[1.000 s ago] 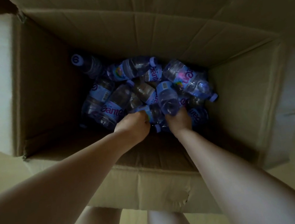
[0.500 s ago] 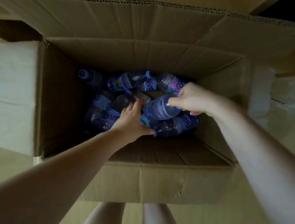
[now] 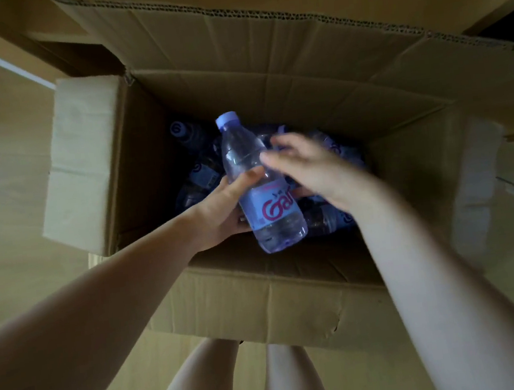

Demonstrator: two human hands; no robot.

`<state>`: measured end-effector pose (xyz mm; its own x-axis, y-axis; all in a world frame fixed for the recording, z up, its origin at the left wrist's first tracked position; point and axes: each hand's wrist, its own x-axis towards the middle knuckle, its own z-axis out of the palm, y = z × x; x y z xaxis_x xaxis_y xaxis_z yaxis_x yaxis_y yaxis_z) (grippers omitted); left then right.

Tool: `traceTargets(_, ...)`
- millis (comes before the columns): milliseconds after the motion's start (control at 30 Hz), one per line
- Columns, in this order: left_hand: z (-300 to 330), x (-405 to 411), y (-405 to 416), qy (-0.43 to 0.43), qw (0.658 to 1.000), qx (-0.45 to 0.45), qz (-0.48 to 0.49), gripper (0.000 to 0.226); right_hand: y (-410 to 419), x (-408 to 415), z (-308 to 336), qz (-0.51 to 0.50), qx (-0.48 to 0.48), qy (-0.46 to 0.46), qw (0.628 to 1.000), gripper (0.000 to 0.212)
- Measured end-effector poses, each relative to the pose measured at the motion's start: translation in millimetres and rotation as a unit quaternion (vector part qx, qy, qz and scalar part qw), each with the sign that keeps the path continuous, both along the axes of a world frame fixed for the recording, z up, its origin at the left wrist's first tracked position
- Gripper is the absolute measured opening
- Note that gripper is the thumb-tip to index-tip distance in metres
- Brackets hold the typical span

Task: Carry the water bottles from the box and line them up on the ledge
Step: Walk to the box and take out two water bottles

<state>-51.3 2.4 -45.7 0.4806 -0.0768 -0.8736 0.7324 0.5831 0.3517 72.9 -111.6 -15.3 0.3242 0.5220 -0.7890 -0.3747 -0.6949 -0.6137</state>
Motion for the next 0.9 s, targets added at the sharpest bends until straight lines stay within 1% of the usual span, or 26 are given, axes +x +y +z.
traceTargets(33,-0.9,-1.8,3.6,0.008,1.000,-0.022,0.019,0.073,-1.3,-12.5,-7.9,-0.005,0.004,0.038,0.999,0.041)
traceTargets(67,-0.7,-3.4,7.0,0.012,0.998,-0.039,0.039,0.075,-2.0,-24.2,-13.9,-0.028,0.019,0.088,0.996,0.029)
traceTargets(100,-0.5,-5.0,9.9,0.014,0.997,-0.050,0.060,0.076,-2.3,-34.5,-18.6,-0.058,0.040,0.138,0.988,0.021)
traceTargets(133,-1.2,-6.9,12.7,0.020,0.995,-0.055,0.085,0.075,-2.2,-42.7,-23.8,-0.087,0.059,0.179,0.978,0.021)
traceTargets(167,-2.4,-8.6,14.4,0.031,0.992,-0.057,0.109,0.075,-1.3,-49.1,-29.1,-0.102,0.068,0.192,0.974,0.022)
traceTargets(200,-3.4,-9.9,14.4,0.047,0.989,-0.051,0.128,0.073,1.0,-54.7,-33.9,-0.110,0.067,0.179,0.975,0.024)
traceTargets(233,-4.7,-10.2,12.4,0.066,0.988,-0.029,0.140,0.070,4.1,-60.2,-38.4,-0.114,0.057,0.146,0.981,0.029)
traceTargets(267,-6.1,-9.4,8.9,0.084,0.986,0.013,0.141,0.066,8.7,-66.4,-42.0,-0.114,0.038,0.108,0.987,0.039)
traceTargets(333,-9.5,-5.8,1.4,0.098,0.979,0.141,0.113,0.060,18.8,-80.5,-46.0,-0.110,-0.003,0.040,0.993,0.067)
traceTargets(367,-10.9,-3.5,-1.8,0.088,0.971,0.197,0.101,0.057,22.4,-87.6,-47.6,-0.116,-0.012,0.013,0.993,0.076)
traceTargets(433,-12.9,2.1,-3.0,0.079,0.957,0.265,0.091,0.054,25.0,-99.1,-52.9,-0.139,0.022,-0.002,0.990,0.080)
traceTargets(500,-17.6,5.8,4.1,0.109,0.946,0.295,0.078,0.055,20.8,-101.2,-59.8,-0.148,0.073,0.023,0.986,0.077)
traceTargets(567,-24.8,6.0,12.3,0.128,0.946,0.292,0.057,0.055,10.2,-93.1,-68.2,-0.103,0.077,-0.001,0.992,0.060)
traceTargets(600,-28.2,5.1,15.3,0.131,0.947,0.292,0.042,0.057,3.7,-88.0,-74.7,-0.070,0.067,-0.040,0.994,0.047)
traceTargets(633,-31.8,3.6,17.5,0.133,0.946,0.296,0.030,0.061,-3.6,-83.2,-83.2,-0.031,0.044,-0.097,0.994,0.035)
traceTargets(667,-35.3,1.9,18.8,0.136,0.944,0.301,0.026,0.065,-10.7,-78.8,-93.2,0.020,0.010,-0.160,0.987,0.028)
traceTargets(700,-39.3,0.2,19.5,0.139,0.942,0.303,0.027,0.067,-16.7,-75.5,-103.3,0.084,-0.033,-0.213,0.973,0.027)
traceTargets(733,-44.3,-1.3,19.8,0.142,0.942,0.302,0.030,0.068,-21.1,-73.6,-113.0,0.156,-0.078,-0.245,0.954,0.030)
traceTargets(800,-55.8,-3.9,20.4,0.151,0.940,0.303,0.033,0.070,-25.3,-71.0,-131.9,0.293,-0.134,-0.257,0.911,0.043)
traceTargets(833,-61.6,-4.9,20.4,0.157,0.938,0.307,0.034,0.072,-25.2,-69.6,-141.1,0.350,-0.143,-0.256,0.889,0.049)
traceTargets(900,-73.2,-6.3,20.0,0.168,0.934,0.313,0.049,0.073,-23.0,-68.8,-158.9,0.431,-0.146,-0.256,0.853,0.060)
